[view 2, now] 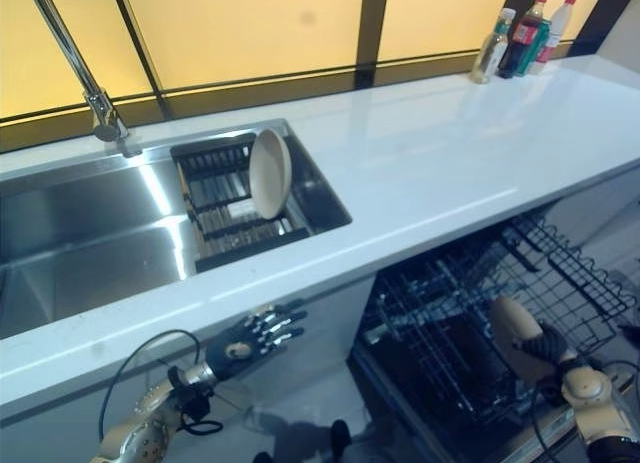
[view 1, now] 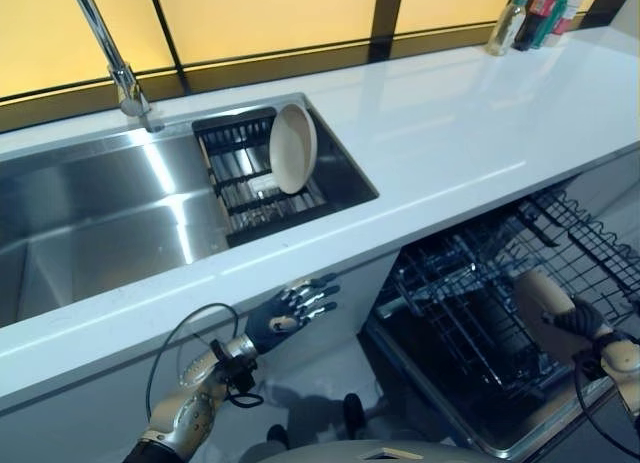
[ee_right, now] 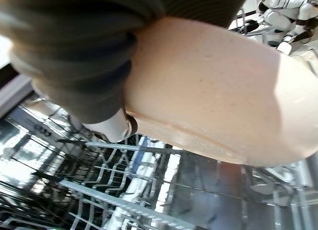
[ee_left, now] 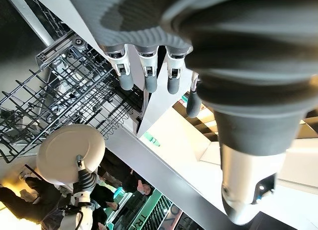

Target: Pick up plates and place into dishwasher.

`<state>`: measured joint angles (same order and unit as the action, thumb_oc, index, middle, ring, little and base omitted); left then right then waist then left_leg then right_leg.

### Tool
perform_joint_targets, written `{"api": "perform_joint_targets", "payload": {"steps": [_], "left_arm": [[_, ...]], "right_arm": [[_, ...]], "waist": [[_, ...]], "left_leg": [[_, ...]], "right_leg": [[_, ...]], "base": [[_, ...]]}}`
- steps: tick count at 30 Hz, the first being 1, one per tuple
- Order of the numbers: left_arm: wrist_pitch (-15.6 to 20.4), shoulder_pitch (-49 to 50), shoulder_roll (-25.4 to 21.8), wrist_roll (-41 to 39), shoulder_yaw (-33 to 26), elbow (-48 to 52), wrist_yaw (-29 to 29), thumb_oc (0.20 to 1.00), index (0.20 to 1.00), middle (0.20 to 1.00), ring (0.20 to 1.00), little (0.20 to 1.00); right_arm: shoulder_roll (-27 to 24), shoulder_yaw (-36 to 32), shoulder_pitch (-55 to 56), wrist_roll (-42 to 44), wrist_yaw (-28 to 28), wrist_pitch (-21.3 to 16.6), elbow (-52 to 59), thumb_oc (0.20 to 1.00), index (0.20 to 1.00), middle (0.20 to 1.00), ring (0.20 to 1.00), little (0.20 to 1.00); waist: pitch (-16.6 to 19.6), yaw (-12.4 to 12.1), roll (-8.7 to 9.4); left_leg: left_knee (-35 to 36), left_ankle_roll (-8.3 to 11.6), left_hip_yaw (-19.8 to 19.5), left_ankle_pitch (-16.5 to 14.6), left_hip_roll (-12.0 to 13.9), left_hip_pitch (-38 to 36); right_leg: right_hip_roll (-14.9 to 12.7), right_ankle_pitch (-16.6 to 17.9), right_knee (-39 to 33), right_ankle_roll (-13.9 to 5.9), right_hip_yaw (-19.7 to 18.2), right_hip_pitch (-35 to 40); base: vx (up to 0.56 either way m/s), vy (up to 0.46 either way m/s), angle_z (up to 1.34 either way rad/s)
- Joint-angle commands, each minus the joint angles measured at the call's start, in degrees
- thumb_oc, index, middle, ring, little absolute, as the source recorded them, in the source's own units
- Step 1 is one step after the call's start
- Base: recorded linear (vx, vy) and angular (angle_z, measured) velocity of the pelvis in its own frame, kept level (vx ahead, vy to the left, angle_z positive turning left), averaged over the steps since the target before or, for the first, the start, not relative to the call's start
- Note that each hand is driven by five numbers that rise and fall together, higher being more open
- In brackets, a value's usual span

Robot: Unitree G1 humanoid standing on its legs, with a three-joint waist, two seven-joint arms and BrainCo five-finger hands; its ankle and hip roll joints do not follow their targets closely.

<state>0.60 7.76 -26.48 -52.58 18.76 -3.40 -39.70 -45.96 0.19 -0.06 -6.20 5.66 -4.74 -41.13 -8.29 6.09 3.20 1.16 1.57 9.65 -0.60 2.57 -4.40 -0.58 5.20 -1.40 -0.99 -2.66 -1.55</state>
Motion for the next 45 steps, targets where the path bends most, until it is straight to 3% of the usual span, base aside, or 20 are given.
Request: {"api": "perform_joint_targets", "payload": {"steps": [1,9,18,33,45], "left_arm": [[1.8,-1.0,-0.7,-2.1,-1.7,1.1,-0.2,1.000,1.000,1.000,1.000,1.000],[1.7,-2.0,-1.5,-2.8,-0.9,2.3,-0.7,1.000,1.000,1.000,1.000,1.000],[1.6,-4.1,-3.3,-3.5,0.4,4.5,0.1,1.000,1.000,1.000,1.000,1.000],[0.3,-4.6,-4.9,-4.0,0.5,7.2,0.2,1.000,1.000,1.000,1.000,1.000],[0.8,-5.7,-5.4,-4.7,1.4,7.1,0.8,1.000,1.000,1.000,1.000,1.000]], "right_arm": [[-2.4,1.9,-5.4,-1.5,-3.9,-2.5,-1.6,0.200,0.200,0.200,0.200,0.200],[2.0,4.6,-6.7,-6.8,-13.4,-5.8,-5.7,0.200,0.200,0.200,0.200,0.200],[1.4,7.8,-10.2,-13.9,-23.2,-3.5,-6.3,0.200,0.200,0.200,0.200,0.200],[0.6,8.4,-12.2,-12.7,-28.6,0.9,-9.0,0.200,0.200,0.200,0.200,0.200],[2.4,7.4,-14.0,-9.0,-30.3,-0.9,-11.7,0.200,0.200,0.200,0.200,0.200]], "waist": [[1.5,-0.1,0.26],[0.6,-0.9,-0.52],[-1.7,-2.4,-1.59],[-3.1,-3.7,-1.59],[-4.0,-3.8,-2.67]], "left_leg": [[-9.8,-3.45,-0.3,-5.0,1.6,5.3],[-11.5,-3.88,-0.6,-5.5,1.4,6.6],[-13.4,-3.73,-1.9,-5.0,1.6,10.1],[-13.7,-3.52,-2.9,-4.3,1.9,11.8],[-13.8,-3.44,-2.9,-4.3,1.6,12.1]], "right_leg": [[-4.1,-3.3,10.6,-5.40,0.4,-3.9],[-4.6,-3.4,11.4,-5.59,0.6,-4.6],[-4.4,-3.5,11.7,-5.16,1.4,-5.9],[-3.9,-3.4,11.3,-4.74,1.7,-6.1],[-4.2,-3.3,10.9,-4.48,1.5,-6.1]], "base": [[0.00,0.000,0.00],[0.00,-0.039,0.01],[-0.05,-0.051,0.07],[-0.01,-0.036,0.03],[-0.01,-0.003,0.01]]}}
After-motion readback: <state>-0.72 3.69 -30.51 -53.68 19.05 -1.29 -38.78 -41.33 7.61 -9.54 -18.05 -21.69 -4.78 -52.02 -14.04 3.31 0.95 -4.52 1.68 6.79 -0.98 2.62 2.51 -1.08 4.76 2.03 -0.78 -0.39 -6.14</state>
